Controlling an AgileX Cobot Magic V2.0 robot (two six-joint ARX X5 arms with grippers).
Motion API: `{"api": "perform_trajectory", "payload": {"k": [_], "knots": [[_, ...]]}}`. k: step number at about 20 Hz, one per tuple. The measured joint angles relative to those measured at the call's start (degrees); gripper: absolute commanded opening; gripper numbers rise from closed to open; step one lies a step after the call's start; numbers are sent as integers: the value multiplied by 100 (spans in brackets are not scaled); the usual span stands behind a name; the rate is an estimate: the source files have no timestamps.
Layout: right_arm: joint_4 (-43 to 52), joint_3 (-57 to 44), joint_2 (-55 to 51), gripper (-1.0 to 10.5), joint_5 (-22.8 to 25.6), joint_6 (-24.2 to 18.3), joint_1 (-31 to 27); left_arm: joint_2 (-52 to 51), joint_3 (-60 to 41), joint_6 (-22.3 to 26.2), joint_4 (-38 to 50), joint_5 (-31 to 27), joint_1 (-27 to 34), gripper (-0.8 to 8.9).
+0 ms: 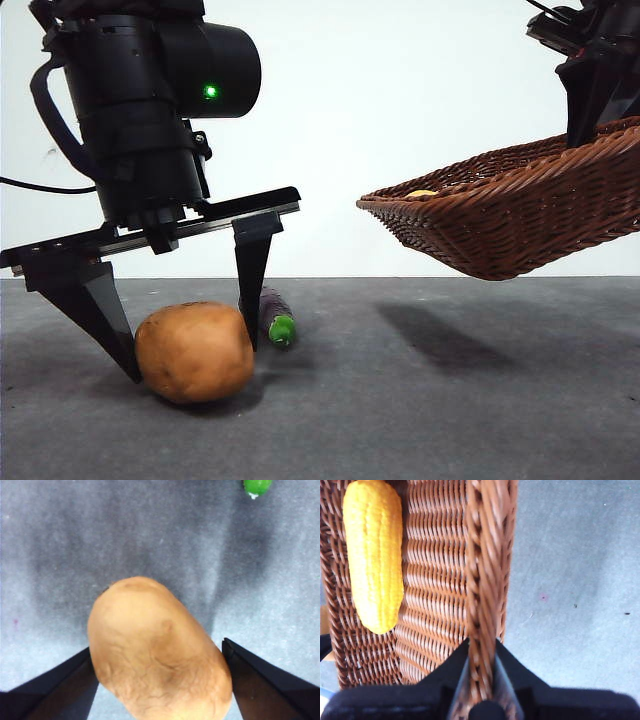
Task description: Help me put the vegetables on the table into the basket
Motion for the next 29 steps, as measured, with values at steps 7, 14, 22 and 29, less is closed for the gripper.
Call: {"api": "perform_trajectory", "payload": {"k": [7,14,22,29], "knots": [[-13,0,0,-17,0,0,0,-140,492,822,33,144,9,120],[-127,0,0,-17,216,0,125,-1292,1589,2129,295,146,-649,121],[-144,0,-2,-17,192,0,800,-885,1631,2389,693,138,-1338,122],[-155,0,-2,-17,-146,0,1276,-713,1631,2396,680,170,-1419,203]]}}
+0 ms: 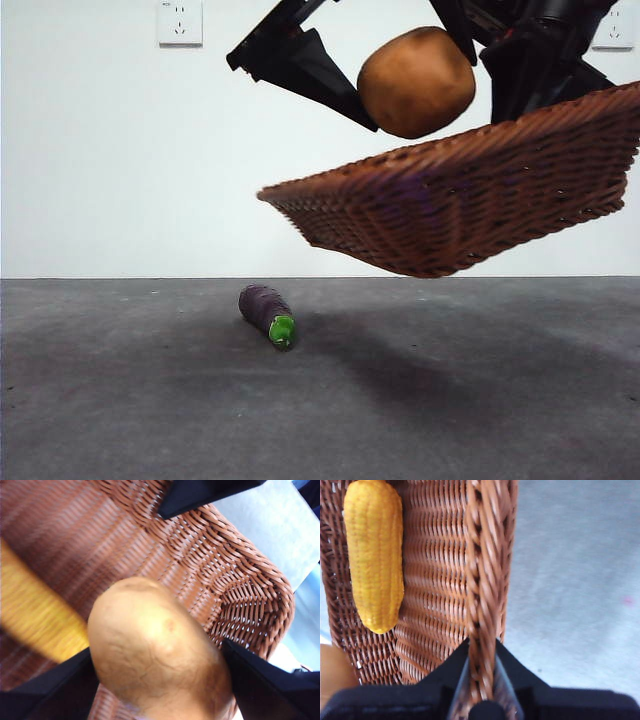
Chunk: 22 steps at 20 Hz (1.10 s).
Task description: Help me put the vegetables on the table into the basket
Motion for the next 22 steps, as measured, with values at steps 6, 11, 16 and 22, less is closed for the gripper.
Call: {"api": "perform_trajectory", "payload": {"k": [6,11,16,22], "knots": [[13,0,0,-17,-293,0,114,229,-2,4,-120,-2,-96,539],[28,0,0,-17,-278,0,109,240,79,-33,-120,0,-109,539],[166,0,0,-17,-26,0,-166,240,872,186,-824,-754,-31,539],[166,0,0,-17,-7,0,-1102,254,1252,514,-1366,-1200,975,539]]}}
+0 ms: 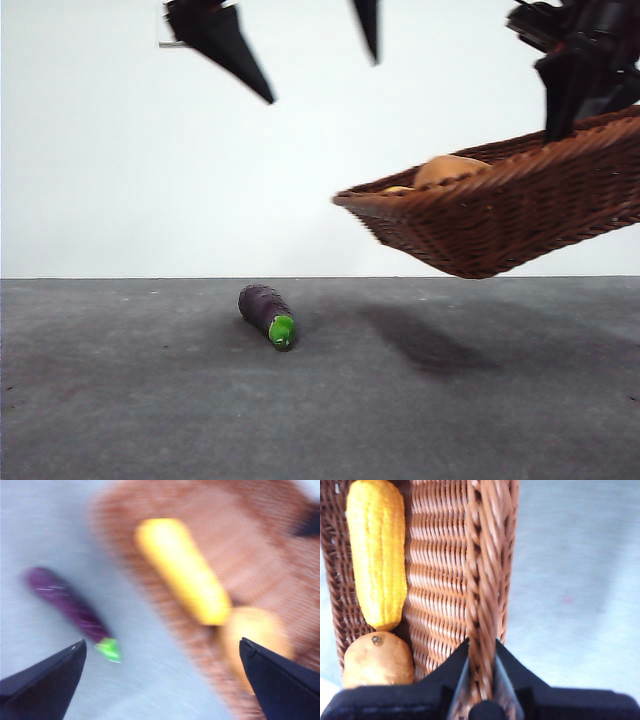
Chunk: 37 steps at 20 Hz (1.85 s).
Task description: Help me put the vegetables on the table into the basket
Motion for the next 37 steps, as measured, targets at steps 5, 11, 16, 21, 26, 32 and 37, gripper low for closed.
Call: {"api": "perform_trajectory", "payload": {"k": [5,11,16,21,26,32,37], "knots": [[0,0,0,-17,0,0,-452,627,2,-2,151,737,1091,539],[2,0,0,-17,4,-22,-629,1888,356,-2,46,1038,1626,539],[0,0,0,-17,9,-59,-629,2876,1386,-2,-295,1058,1644,539],[-2,0,0,-17,11,-87,-629,3536,1779,-2,-636,715,1644,539],[2,0,0,-17,11,-92,-629,3654,1779,-2,-608,562,1648,533],[2,0,0,-17,9,-107,-629,3707,1779,-4,-586,525,1648,413],[0,0,0,-17,11,-109,-629,3711,1779,-7,-586,433,1641,79]]}}
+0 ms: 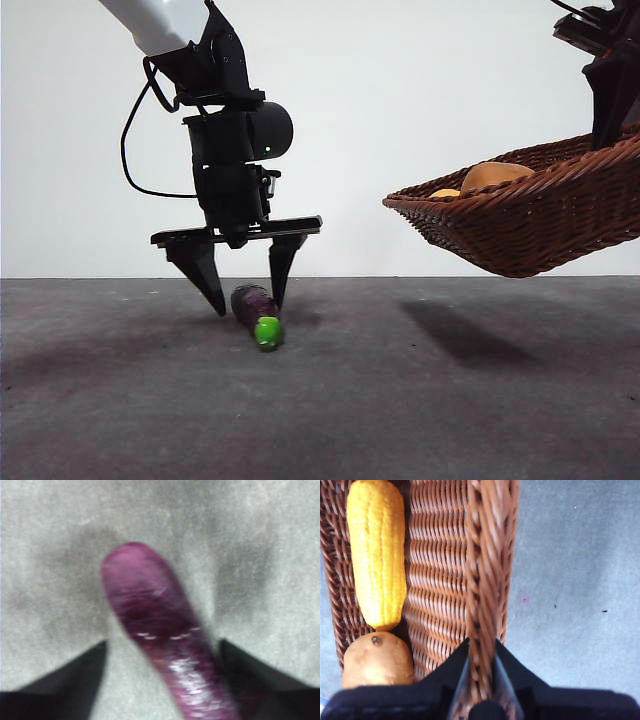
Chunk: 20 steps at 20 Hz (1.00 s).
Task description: Help me put the vegetables on the table into the basket
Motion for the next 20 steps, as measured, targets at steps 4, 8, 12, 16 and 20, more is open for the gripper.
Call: {"api": "perform_trajectory", "payload": {"k": [4,8,12,16,20], "knots": [[0,0,0,-17,0,0,0,0,0,2,4,4,-11,-6],[33,0,0,-17,0,0,0,-39,0,48,-2,697,-2,-5],[184,0,0,-17,101,44,0,-732,-2,94,-2,1305,20,-5],[192,0,0,-17,575,256,136,-1733,11,212,2,1340,-68,-5],[315,0,0,-17,649,474,490,-2391,11,385,144,1886,-529,-5]]}}
